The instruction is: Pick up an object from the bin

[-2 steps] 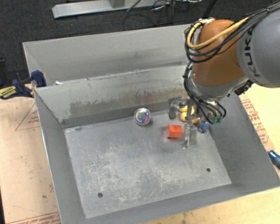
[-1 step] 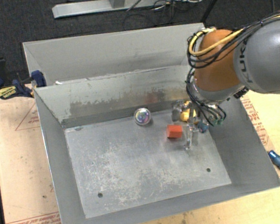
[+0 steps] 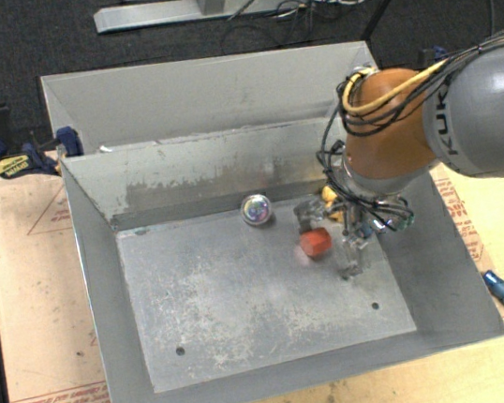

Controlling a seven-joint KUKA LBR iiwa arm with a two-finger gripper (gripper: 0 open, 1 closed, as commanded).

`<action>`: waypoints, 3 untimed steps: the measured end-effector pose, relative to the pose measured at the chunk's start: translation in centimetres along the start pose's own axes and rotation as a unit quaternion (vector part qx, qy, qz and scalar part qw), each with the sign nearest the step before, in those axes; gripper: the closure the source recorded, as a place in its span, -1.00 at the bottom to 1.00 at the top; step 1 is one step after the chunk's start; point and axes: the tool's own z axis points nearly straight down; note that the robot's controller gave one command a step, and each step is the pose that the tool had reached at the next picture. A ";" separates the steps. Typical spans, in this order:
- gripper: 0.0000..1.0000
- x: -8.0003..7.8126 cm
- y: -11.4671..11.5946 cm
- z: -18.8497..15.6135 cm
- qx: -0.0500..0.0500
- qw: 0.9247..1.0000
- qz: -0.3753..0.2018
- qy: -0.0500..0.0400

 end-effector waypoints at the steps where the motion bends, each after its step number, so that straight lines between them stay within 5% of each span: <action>1: 1.00 0.0 -0.1 -0.1 0.000 1.000 0.001 -0.001; 2: -1.00 0.0 0.0 -0.1 0.000 1.000 0.001 -0.001; 3: -1.00 3.9 5.2 0.0 -0.001 0.983 -0.184 0.000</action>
Offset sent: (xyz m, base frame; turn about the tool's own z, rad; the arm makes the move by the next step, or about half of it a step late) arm 0.0000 0.0000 0.0000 0.0000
